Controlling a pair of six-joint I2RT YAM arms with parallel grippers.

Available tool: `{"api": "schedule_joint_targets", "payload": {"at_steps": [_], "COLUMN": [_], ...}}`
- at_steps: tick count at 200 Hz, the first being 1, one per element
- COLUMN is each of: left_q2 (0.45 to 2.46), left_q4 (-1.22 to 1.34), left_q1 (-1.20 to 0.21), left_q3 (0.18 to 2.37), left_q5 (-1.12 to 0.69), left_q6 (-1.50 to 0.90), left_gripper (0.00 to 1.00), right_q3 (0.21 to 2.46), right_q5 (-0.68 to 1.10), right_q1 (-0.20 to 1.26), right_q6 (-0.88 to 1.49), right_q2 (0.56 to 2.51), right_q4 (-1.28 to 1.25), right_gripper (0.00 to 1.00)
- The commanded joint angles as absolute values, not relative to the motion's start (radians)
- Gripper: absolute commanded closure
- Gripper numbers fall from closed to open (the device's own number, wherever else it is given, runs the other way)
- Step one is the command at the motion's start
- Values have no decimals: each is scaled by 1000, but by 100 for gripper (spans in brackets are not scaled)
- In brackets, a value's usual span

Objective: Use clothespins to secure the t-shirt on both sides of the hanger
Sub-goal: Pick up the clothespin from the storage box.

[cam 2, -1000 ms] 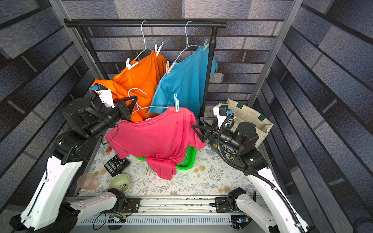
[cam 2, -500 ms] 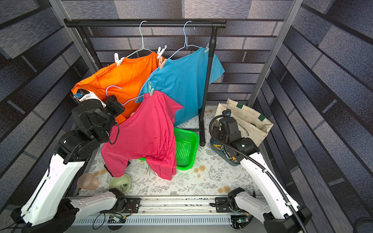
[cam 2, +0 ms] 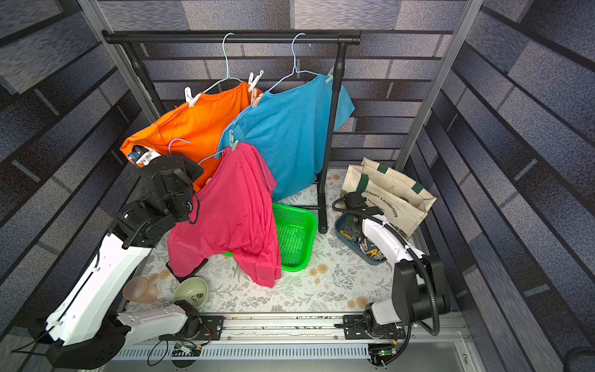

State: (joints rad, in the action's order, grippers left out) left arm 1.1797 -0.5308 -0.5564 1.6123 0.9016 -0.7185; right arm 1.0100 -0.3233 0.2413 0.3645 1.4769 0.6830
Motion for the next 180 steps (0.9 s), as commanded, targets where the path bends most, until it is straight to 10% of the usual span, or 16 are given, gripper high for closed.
{"api": "schedule_joint_targets", "payload": {"at_steps": [1,180], "left_q2": [1178,1257], "left_q4": [-467,-430], "left_q1": [-554,-558], "left_q3": [1593,1613], "left_q5": [976,930], "left_q6": [-768,-747], "left_gripper": [100,100], "right_q3": [1018,1141], "right_q5": [-285,-52], "right_q1": [225,114], "right_q6": [350,409], "right_q2": [1528,1832], "right_q4": [584,414], "right_gripper": [67,67]}}
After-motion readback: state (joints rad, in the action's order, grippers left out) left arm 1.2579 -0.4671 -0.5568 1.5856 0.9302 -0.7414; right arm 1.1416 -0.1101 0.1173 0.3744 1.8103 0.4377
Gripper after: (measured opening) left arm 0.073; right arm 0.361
